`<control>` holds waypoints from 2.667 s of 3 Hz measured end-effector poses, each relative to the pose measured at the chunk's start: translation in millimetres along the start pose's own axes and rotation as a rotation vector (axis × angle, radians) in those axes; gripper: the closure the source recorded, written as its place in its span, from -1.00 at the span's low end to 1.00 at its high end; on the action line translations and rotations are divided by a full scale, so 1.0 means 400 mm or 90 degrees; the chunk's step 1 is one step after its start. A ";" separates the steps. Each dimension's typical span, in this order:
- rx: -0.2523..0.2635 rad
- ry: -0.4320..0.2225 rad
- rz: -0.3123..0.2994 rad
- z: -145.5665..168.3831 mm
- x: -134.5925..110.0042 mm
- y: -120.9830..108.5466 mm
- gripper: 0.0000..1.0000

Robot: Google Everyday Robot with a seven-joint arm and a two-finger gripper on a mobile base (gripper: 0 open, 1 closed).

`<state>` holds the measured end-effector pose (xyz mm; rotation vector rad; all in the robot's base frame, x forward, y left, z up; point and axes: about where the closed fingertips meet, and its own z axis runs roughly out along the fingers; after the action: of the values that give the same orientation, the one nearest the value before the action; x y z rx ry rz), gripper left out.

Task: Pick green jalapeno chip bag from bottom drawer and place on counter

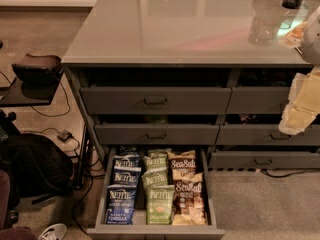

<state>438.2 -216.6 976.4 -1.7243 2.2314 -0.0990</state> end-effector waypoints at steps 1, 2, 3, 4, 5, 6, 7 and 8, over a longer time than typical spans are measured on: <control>0.000 0.000 0.000 0.000 0.000 0.000 -1.00; -0.011 -0.004 -0.008 0.013 -0.009 0.009 -1.00; -0.043 -0.036 -0.026 0.066 -0.028 0.034 -1.00; -0.085 -0.082 -0.038 0.159 -0.050 0.067 -1.00; -0.100 -0.114 -0.038 0.257 -0.062 0.091 -1.00; -0.082 -0.131 -0.019 0.347 -0.063 0.097 -1.00; -0.052 -0.154 0.006 0.442 -0.056 0.083 -1.00; -0.043 -0.186 0.024 0.520 -0.050 0.070 -1.00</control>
Offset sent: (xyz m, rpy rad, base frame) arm -0.0032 0.0106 -0.0178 0.0146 0.0540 0.0392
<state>476.9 -161.1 776.5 -1.6102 2.0709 0.2251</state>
